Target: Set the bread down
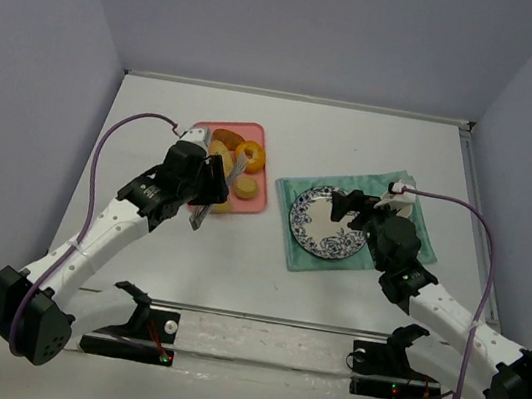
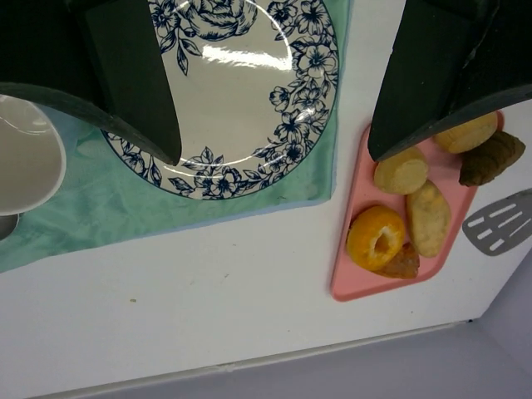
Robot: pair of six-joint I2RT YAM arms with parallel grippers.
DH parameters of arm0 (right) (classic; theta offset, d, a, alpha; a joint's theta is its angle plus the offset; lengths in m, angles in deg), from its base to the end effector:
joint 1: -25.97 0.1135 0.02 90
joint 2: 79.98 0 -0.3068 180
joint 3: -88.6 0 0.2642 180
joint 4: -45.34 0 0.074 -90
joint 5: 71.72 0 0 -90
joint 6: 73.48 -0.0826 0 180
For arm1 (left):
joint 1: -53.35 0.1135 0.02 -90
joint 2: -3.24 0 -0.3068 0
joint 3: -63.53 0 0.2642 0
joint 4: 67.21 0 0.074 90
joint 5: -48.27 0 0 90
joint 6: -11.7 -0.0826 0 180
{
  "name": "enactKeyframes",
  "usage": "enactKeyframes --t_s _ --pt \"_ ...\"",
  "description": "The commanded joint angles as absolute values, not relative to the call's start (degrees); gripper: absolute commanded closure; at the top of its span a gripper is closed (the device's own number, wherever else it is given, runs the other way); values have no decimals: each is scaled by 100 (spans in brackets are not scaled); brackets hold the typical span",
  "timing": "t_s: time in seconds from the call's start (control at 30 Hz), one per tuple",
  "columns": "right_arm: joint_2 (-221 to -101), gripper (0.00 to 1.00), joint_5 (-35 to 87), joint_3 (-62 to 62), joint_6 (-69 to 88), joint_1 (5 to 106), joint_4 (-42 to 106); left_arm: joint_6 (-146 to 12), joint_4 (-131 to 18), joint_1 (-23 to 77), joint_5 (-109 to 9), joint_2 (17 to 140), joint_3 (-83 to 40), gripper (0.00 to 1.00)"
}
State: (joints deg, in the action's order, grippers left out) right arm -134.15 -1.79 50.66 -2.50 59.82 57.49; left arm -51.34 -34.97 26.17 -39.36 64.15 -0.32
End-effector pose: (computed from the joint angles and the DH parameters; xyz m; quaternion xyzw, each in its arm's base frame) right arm 0.2195 0.1131 0.2776 0.0248 0.7299 0.1846 0.6577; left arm 0.2428 -0.1208 0.3185 -0.0088 0.8628 -0.2140 0.4580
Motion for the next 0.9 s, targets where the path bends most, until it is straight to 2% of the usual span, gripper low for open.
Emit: enactKeyframes --t_s 0.0,0.53,0.87 --pt "-13526 0 -167 4920 -202 6016 5876 -5034 -2377 2549 -3286 6318 -453 34" --pt "-13641 0 -272 4884 -141 6016 5876 -5544 -1409 2426 -2469 6775 -822 38" --pt "-13711 0 -307 4858 -106 6016 5867 -6212 -1418 2417 -2697 7416 -971 38"
